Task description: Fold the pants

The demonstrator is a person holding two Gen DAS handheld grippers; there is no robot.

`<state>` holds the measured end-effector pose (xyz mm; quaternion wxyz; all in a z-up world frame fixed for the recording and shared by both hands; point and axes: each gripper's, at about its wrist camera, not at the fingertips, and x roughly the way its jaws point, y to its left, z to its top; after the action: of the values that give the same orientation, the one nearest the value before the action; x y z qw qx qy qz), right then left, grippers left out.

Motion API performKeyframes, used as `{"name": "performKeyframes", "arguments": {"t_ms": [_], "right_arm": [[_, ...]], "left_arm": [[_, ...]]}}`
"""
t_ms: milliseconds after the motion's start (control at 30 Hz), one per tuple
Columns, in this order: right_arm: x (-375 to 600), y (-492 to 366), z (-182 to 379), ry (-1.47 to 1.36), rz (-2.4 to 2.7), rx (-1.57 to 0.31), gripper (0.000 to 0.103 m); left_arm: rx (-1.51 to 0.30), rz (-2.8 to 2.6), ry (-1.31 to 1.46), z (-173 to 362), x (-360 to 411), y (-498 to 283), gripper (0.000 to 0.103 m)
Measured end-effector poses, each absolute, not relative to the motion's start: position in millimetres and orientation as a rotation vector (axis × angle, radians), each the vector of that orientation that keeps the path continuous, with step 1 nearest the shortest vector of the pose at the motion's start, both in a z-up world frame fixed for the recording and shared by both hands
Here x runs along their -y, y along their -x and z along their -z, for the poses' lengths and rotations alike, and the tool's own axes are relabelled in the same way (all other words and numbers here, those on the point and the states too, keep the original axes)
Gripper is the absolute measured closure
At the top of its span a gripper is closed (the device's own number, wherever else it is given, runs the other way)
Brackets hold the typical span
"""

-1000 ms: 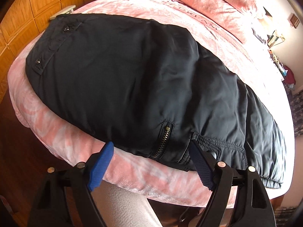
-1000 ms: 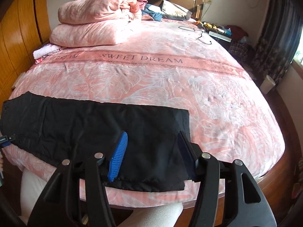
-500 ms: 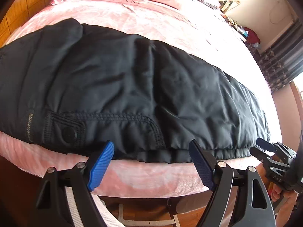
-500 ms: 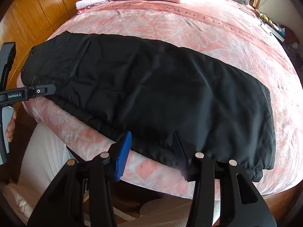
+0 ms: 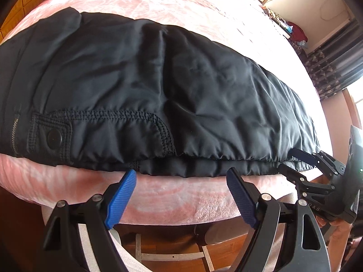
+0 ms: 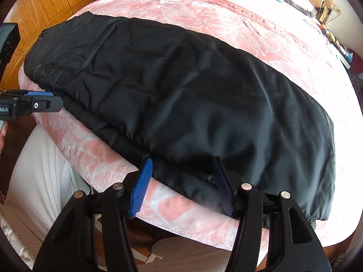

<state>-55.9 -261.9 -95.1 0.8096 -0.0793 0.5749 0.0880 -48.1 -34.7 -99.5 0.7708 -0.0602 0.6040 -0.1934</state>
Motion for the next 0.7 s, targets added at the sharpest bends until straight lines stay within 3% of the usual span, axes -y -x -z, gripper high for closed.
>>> {"name": "performKeyframes", "arguments": {"t_ms": [67, 100, 133, 200, 233, 700], "right_arm": [[263.7, 50.6, 97.9, 0.156, -0.181, -1.224, 0.051], [264.9, 48.6, 99.1, 0.146, -0.180, -1.226, 0.058], [266.7, 47.8, 100.1, 0.129, -0.191, -1.226, 0.076], [269.7, 45.6, 100.7, 0.064, -0.230, -1.236, 0.097], [270.4, 45.7, 99.9, 0.054, -0.232, -1.236, 0.099], [264.3, 73.6, 106.2, 0.078, -0.352, -1.246, 0.103]], "left_arm": [[-1.316, 0.433, 0.132, 100.2, 37.0, 45.8, 0.021], [-1.319, 0.438, 0.130, 100.4, 40.5, 44.8, 0.021], [-1.320, 0.442, 0.126, 100.0, 43.6, 44.1, 0.021], [-1.323, 0.451, 0.119, 99.3, 47.7, 43.4, 0.021], [-1.326, 0.455, 0.116, 99.1, 48.9, 43.2, 0.021], [-1.353, 0.391, 0.178, 113.6, 24.6, 33.2, 0.021]]}}
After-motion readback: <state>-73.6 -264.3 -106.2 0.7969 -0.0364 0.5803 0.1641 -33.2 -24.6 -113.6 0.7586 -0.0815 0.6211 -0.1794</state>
